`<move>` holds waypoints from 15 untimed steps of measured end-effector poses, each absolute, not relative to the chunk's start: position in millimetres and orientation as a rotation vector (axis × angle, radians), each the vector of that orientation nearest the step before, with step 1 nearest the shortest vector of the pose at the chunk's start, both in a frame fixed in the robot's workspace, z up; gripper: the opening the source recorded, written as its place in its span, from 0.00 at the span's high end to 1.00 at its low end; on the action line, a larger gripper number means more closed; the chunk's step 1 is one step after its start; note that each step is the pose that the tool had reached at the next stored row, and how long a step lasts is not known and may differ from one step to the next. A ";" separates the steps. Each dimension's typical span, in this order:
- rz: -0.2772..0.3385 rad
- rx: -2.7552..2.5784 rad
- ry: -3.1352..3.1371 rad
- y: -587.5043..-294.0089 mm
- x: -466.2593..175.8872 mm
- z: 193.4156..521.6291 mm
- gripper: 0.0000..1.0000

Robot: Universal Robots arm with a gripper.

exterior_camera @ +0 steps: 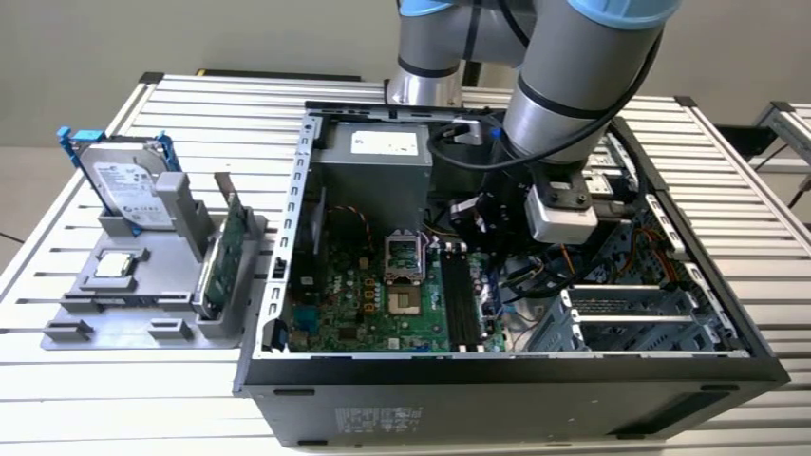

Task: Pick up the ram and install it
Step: 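Insert the ram into the slot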

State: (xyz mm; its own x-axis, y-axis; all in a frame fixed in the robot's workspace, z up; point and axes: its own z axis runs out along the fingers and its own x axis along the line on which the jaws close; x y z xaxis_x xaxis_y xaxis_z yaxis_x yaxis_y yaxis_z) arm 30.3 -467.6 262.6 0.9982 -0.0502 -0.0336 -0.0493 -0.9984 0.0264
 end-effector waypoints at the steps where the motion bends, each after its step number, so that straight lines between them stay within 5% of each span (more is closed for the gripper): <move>1: -0.053 3.115 -0.078 -467.6 29.9 262.4 1.00; 15: -0.053 3.115 -0.077 -467.6 26.1 252.6 1.00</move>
State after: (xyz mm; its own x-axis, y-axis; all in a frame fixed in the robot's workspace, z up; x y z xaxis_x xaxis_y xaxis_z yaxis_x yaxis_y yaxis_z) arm 26.1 -467.6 252.6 0.9982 -0.0500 -0.0336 -0.0492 -0.9984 0.0264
